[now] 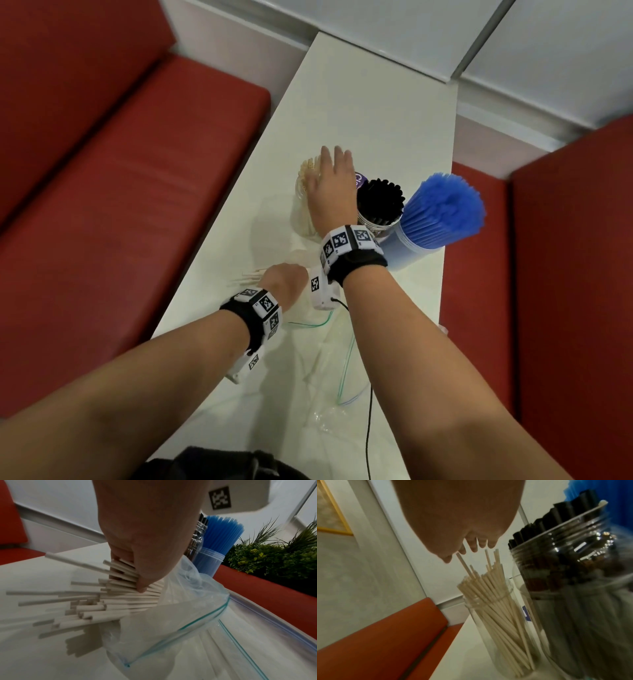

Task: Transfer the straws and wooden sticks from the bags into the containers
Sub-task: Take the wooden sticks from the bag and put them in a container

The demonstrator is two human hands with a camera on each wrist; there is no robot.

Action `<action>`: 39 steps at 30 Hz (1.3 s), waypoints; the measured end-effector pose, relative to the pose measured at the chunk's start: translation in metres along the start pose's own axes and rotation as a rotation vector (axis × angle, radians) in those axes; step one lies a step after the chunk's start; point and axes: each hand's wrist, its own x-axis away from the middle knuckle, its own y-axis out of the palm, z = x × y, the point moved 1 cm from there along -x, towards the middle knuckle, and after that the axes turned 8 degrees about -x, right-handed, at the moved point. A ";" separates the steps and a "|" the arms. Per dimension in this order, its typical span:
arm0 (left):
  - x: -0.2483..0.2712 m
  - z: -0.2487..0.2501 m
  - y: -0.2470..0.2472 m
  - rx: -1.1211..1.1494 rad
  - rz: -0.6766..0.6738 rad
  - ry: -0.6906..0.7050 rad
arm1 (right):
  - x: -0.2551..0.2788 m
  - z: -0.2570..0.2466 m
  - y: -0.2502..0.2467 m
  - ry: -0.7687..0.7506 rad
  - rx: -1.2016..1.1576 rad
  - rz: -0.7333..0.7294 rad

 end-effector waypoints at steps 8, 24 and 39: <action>0.013 -0.004 -0.012 -0.055 -0.004 0.003 | 0.023 -0.011 -0.010 -0.052 -0.315 0.104; 0.098 -0.033 -0.133 -0.245 -0.092 -0.112 | 0.136 0.016 -0.024 0.306 -0.670 0.050; 0.139 -0.051 -0.170 1.065 -0.141 0.213 | 0.142 -0.024 -0.073 0.335 -1.314 0.027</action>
